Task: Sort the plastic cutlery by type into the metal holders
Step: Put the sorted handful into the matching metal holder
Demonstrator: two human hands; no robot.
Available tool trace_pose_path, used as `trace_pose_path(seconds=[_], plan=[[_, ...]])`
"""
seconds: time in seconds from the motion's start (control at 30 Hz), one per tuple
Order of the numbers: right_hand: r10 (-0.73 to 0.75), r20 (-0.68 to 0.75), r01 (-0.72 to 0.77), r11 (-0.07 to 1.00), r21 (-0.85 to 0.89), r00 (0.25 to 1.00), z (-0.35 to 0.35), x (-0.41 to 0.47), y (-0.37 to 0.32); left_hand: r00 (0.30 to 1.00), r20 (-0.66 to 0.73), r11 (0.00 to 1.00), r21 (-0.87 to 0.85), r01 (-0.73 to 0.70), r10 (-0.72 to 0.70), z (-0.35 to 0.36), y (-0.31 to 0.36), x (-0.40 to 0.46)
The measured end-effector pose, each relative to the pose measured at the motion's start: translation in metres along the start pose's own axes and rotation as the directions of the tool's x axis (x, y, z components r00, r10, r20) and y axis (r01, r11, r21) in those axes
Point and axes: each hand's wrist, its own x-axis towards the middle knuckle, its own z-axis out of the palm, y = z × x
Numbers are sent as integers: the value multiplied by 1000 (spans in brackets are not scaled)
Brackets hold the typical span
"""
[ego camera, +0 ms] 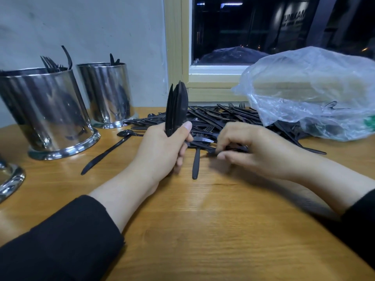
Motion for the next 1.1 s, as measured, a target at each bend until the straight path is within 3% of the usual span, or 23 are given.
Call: trace_pose_path(seconds=[0.07, 0.17, 0.23, 0.4, 0.57, 0.7, 0.8, 0.87, 0.93, 1.03, 1.1], plan=[[13, -88, -7, 998, 69, 996, -6, 1, -5, 1000, 1, 1000, 13, -17, 17, 0, 2, 0], [17, -38, -17, 1000, 0, 999, -8, 1, -3, 1000, 0, 1000, 8, -23, 23, -1, 1, 0], [51, -105, -48, 999, 24, 993, -4, 0, -1, 999, -4, 999, 0, -43, 43, -1, 1, 0], [241, -464, -26, 906, 423, 852, -11, 3, -7, 997, 1, 994, -87, -72, 72, 4, 3, 0], [305, -429, 47, 768, 639, 850, -9, 6, -19, 991, 94, 994, -58, -95, 100, 11, 9, -6], [281, -395, -28, 842, 538, 875, -5, 5, -23, 962, 263, 997, -30, -72, 78, 19, 10, -14], [342, -349, -165, 879, 448, 872, -8, 5, -14, 981, 165, 995, 12, -103, 100, 19, 6, -10], [352, -286, -315, 934, 169, 891, -10, 4, 2, 995, 1, 995, 6, -98, 98, 13, 3, -4], [376, -151, -395, 910, -128, 914, -10, 1, 15, 991, -110, 997, -13, -77, 75, 7, -1, 1], [450, 0, -425, 843, -330, 893, -7, 0, 22, 999, -45, 999, -37, 9, -11, 6, -4, 0], [472, 12, -431, 815, -387, 882, -5, 1, 19, 999, 28, 999, 22, 32, -33, 8, -6, -1]])
